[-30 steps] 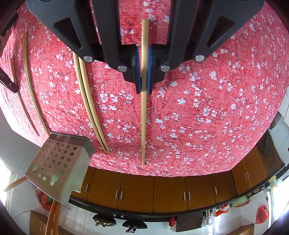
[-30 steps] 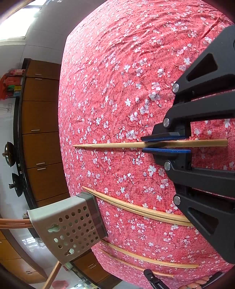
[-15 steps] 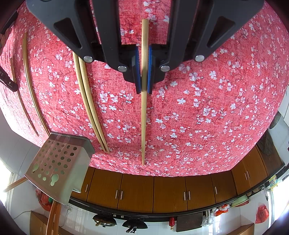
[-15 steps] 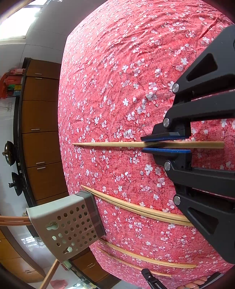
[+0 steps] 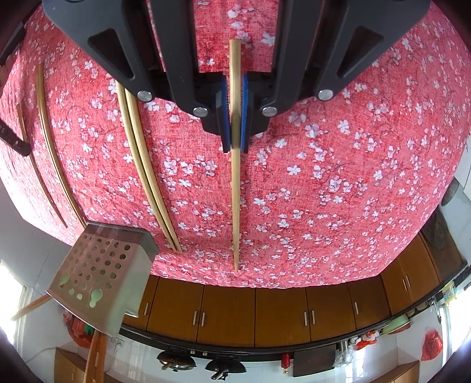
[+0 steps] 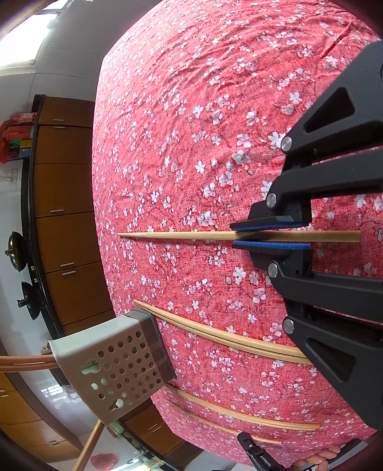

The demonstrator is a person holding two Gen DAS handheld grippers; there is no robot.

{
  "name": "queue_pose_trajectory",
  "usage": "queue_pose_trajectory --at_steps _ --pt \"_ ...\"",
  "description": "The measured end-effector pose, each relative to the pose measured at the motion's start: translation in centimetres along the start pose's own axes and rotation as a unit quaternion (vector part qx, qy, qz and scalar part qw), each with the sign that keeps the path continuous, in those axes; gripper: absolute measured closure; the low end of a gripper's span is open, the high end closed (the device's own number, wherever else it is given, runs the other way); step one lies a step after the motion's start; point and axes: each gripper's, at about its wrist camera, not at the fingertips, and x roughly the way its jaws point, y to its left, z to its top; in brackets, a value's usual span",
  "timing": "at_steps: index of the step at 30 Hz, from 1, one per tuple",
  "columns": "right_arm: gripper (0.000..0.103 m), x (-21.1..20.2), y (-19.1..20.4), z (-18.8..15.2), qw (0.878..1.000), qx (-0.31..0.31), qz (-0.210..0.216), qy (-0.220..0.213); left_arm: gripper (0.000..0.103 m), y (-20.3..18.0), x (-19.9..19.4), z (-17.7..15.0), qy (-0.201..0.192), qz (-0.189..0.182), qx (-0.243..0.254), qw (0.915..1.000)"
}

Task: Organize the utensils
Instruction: 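Lift both held chopsticks upright and carry them toward the holder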

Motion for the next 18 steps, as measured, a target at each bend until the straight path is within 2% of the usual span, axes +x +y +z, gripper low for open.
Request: queue_pose_trajectory --at_steps 3,7,12,18 --pt "0.096 -1.4 -0.3 -0.1 1.0 0.003 0.007 -0.024 0.095 0.0 -0.7 0.0 -0.003 -0.005 0.003 1.0" --pt "0.096 -4.1 -0.4 0.6 0.998 0.005 0.016 -0.063 0.095 0.6 -3.0 0.6 -0.03 -0.019 -0.011 0.9993" --pt "0.096 -8.2 -0.3 2.3 0.991 0.008 0.033 -0.13 0.095 1.3 -7.2 2.5 -0.085 -0.039 -0.024 0.9953" --pt "0.096 -10.8 0.2 3.9 0.983 0.004 0.044 -0.176 0.095 1.3 -11.7 4.9 -0.148 -0.055 -0.027 0.9872"
